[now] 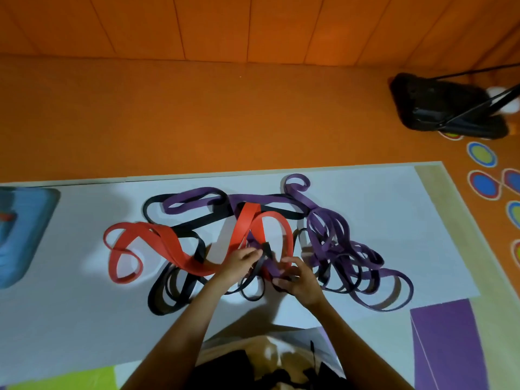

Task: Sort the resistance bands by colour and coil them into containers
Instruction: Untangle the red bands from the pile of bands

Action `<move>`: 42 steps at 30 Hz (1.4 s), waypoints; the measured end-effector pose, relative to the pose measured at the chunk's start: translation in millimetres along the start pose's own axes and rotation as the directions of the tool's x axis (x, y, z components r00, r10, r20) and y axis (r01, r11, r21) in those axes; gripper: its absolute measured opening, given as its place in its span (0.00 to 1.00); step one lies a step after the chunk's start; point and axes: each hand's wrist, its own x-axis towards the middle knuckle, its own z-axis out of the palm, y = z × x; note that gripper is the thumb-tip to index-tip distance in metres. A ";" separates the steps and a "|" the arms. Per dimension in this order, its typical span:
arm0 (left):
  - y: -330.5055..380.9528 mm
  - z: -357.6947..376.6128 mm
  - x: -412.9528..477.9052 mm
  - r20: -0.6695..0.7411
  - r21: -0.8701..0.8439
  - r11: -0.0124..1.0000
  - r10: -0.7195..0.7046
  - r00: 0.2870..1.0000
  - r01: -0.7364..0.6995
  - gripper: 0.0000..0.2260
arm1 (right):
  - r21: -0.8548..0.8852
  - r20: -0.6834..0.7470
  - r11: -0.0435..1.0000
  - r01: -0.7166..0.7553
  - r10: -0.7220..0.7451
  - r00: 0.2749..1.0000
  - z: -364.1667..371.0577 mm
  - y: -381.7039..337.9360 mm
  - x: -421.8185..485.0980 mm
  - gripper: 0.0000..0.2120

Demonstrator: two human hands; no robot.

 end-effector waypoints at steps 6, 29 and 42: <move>9.2 20.4 -7.3 0.336 0.206 0.976 0.002 0.942 -0.075 0.11 | 0.183 -0.007 0.967 -0.176 0.180 0.984 1.5 -15.2 8.9 0.13; -10.6 -4.1 11.1 -0.581 0.571 0.818 0.347 0.736 0.065 0.22 | -0.308 0.015 0.945 0.113 -0.114 0.993 -4.2 5.7 -2.0 0.22; -15.0 -71.4 29.3 -0.642 0.570 0.729 0.108 0.759 0.379 0.33 | -0.455 0.093 0.885 0.101 -0.065 0.994 6.5 21.9 -15.3 0.23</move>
